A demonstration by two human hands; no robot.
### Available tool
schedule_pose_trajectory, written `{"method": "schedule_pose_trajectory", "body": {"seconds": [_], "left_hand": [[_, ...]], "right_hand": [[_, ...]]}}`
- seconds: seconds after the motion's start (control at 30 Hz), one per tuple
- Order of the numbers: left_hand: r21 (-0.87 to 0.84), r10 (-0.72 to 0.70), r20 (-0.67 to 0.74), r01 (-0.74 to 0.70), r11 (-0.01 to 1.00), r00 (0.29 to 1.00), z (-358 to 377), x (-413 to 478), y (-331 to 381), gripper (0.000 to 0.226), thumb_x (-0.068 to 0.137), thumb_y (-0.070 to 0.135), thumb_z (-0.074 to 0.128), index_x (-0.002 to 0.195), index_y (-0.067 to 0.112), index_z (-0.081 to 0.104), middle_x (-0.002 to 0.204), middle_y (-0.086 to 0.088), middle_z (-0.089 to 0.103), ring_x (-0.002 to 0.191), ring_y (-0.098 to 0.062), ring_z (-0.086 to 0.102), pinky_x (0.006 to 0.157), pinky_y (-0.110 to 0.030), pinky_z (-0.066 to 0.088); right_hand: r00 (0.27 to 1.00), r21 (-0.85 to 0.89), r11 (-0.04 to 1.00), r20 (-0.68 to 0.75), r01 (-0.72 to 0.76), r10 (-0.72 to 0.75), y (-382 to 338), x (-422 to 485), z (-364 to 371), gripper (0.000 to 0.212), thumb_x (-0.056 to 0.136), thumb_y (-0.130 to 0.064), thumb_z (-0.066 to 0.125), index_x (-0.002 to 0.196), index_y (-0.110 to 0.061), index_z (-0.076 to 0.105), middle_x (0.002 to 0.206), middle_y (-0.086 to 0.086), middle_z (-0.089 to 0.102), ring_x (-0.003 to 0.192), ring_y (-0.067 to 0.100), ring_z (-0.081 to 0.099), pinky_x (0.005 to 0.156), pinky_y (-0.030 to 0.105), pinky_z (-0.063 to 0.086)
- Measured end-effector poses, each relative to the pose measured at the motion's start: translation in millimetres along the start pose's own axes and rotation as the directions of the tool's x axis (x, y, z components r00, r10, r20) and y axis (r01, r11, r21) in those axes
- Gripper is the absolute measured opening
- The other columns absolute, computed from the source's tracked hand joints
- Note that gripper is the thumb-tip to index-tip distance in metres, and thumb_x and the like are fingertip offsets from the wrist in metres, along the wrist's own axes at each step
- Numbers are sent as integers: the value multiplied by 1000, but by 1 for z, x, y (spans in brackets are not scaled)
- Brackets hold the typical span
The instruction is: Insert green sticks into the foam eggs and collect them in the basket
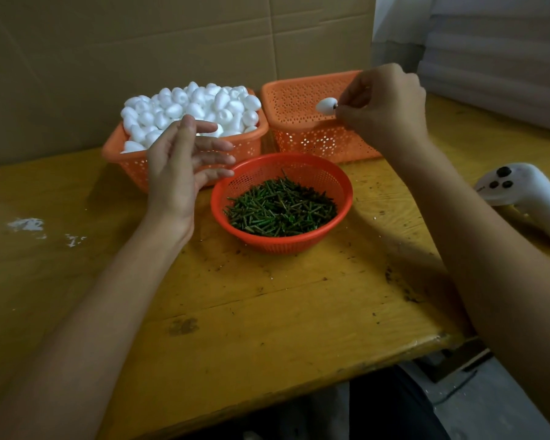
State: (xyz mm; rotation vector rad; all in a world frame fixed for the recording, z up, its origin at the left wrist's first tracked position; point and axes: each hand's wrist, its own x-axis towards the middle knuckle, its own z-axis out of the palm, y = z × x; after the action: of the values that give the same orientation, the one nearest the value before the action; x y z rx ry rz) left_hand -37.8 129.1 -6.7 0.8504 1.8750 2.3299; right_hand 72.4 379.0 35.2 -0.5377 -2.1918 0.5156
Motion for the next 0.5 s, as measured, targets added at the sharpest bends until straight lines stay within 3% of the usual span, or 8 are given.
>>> {"method": "schedule_pose_trajectory", "body": {"seconds": [0.2, 0.37, 0.5], "left_hand": [[5, 9, -18, -9, 1000, 1000, -2, 1, 1, 35, 112, 39, 46, 105, 13, 69, 89, -11, 76, 82, -26, 74, 69, -35, 60], [20, 19, -13, -18, 1000, 1000, 0, 1, 0, 34, 111, 39, 47, 102, 15, 70, 89, -11, 76, 83, -26, 73, 68, -34, 59], [38, 28, -4, -28, 999, 1000, 0, 1, -3, 32, 111, 37, 47, 102, 15, 69, 87, -10, 75, 84, -25, 73, 68, -33, 59]], "right_hand": [[999, -45, 998, -13, 37, -38, 1, 2, 1, 15, 89, -24, 77, 102, -19, 80, 101, 2, 80, 92, 13, 74, 86, 32, 58], [999, -53, 998, 4, 40, -40, 1, 1, 1, 13, 87, -24, 76, 99, -21, 80, 99, 3, 80, 92, 16, 75, 91, 43, 59], [999, -57, 998, 17, 35, -34, 0, 1, 0, 15, 87, -24, 77, 101, -21, 79, 98, 3, 80, 93, 16, 75, 91, 44, 58]]}}
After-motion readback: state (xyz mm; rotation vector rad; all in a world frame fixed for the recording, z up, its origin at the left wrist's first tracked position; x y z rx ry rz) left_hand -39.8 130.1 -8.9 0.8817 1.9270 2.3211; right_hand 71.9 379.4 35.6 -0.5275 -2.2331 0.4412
